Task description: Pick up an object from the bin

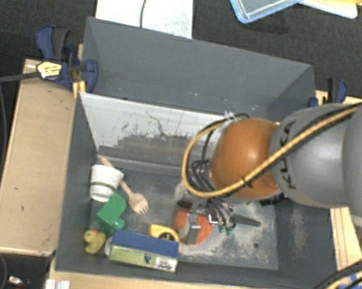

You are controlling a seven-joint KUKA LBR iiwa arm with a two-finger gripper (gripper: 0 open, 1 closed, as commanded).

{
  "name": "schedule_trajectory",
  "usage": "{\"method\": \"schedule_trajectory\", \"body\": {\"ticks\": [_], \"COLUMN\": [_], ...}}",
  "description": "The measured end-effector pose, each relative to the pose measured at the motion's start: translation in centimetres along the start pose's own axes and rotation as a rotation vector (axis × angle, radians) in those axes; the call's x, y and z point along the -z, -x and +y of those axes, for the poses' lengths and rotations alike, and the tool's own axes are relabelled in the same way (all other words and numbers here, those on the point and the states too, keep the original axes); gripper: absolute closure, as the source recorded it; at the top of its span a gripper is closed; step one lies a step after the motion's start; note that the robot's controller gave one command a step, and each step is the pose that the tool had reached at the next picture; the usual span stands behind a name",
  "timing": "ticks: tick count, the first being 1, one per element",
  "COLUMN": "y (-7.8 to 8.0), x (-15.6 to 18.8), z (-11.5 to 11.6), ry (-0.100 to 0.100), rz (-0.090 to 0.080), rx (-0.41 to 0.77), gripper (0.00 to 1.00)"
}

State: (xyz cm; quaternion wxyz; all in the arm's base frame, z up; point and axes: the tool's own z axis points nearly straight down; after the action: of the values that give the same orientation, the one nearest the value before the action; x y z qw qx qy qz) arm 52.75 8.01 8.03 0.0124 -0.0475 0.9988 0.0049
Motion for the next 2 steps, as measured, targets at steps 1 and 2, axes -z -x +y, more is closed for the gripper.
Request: {"method": "schedule_trajectory", "body": {"ticks": [1, 2], "y": [2.9, 2.1], "x": [-0.1, -0.4], "z": [-2.9, -4.9], "ry": [0.002, 0.002], "rz": [-0.003, -0.002], "rx": [-0.096, 0.024], "gripper": [0.00, 0.00]}}
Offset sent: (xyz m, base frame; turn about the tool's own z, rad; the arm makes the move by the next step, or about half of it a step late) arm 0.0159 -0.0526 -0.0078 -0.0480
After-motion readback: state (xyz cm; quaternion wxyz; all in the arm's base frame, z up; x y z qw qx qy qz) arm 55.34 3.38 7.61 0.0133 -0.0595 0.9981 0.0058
